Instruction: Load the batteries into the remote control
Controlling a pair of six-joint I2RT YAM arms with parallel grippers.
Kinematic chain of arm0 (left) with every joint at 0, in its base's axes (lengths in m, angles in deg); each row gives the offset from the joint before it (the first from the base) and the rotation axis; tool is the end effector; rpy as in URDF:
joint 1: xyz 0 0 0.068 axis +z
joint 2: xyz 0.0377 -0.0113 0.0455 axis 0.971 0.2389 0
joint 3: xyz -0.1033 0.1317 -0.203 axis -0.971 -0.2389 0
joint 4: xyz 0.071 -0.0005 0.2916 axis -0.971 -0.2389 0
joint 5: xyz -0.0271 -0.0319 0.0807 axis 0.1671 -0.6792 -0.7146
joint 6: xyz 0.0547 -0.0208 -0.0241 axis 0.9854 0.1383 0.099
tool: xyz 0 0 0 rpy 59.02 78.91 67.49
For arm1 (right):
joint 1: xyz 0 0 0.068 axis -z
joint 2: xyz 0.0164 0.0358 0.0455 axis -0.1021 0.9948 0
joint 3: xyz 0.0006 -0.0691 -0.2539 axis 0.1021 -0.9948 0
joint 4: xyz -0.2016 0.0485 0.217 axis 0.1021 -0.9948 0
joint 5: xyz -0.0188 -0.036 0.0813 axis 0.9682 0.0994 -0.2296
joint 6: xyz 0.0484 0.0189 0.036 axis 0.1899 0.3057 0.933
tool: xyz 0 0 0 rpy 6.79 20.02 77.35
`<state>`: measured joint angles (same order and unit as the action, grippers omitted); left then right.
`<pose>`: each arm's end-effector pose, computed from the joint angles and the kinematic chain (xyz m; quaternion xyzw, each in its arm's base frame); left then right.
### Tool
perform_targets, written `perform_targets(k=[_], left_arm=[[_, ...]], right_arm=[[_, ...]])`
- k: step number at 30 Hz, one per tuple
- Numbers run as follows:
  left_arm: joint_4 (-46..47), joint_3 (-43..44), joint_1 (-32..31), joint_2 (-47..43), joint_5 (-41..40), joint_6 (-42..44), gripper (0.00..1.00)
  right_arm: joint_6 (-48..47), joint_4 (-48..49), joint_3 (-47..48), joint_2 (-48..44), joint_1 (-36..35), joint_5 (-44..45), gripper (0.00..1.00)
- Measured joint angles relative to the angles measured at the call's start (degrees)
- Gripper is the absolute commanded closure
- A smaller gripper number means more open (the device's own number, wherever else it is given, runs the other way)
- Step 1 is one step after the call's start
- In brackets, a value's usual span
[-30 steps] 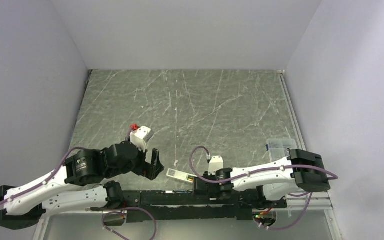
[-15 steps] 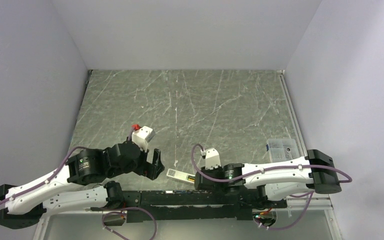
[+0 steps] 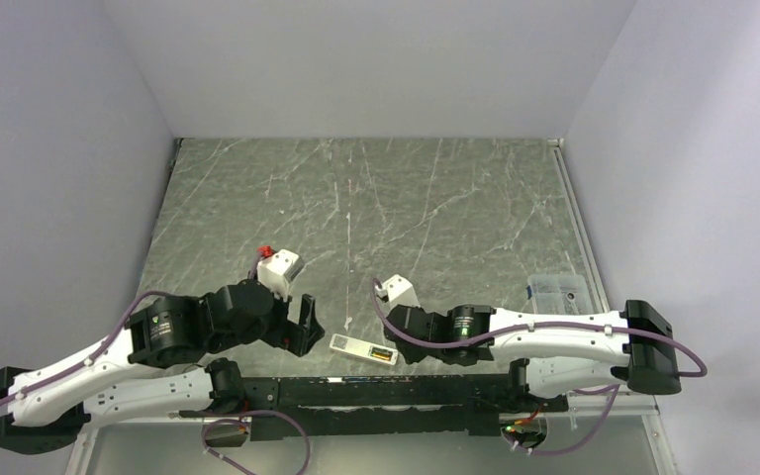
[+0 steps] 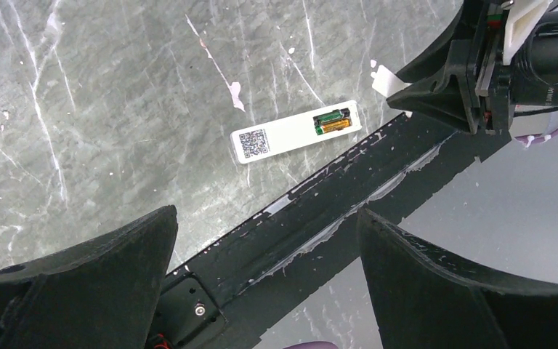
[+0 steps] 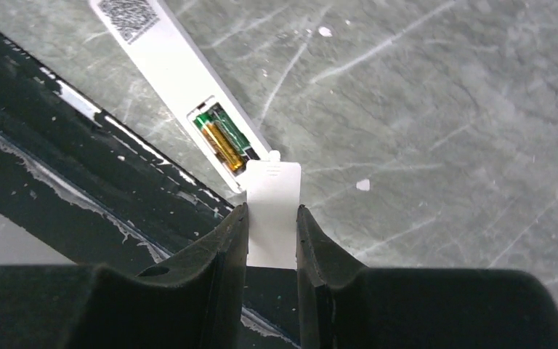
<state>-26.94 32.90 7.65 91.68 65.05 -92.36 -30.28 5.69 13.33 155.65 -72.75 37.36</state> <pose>0.0754 -0.1535 0.3286 0.1736 0.8866 -0.2491 0.3490 0.0698 0.2598 0.1920 -0.2851 0.9073 0.1258 0.2825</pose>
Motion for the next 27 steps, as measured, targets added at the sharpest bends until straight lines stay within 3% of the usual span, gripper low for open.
perform_targets(k=[14,27], left_arm=[[0.02,0.0,-0.07,-0.26,-0.02,0.07,0.01],[0.02,0.0,-0.07,-0.63,-0.02,0.07,0.01]], right_arm=[[-18.75,7.1,1.88,3.93,3.23,-9.01,0.91],[-28.22,11.43,1.62,7.21,3.58,-12.72,0.92]])
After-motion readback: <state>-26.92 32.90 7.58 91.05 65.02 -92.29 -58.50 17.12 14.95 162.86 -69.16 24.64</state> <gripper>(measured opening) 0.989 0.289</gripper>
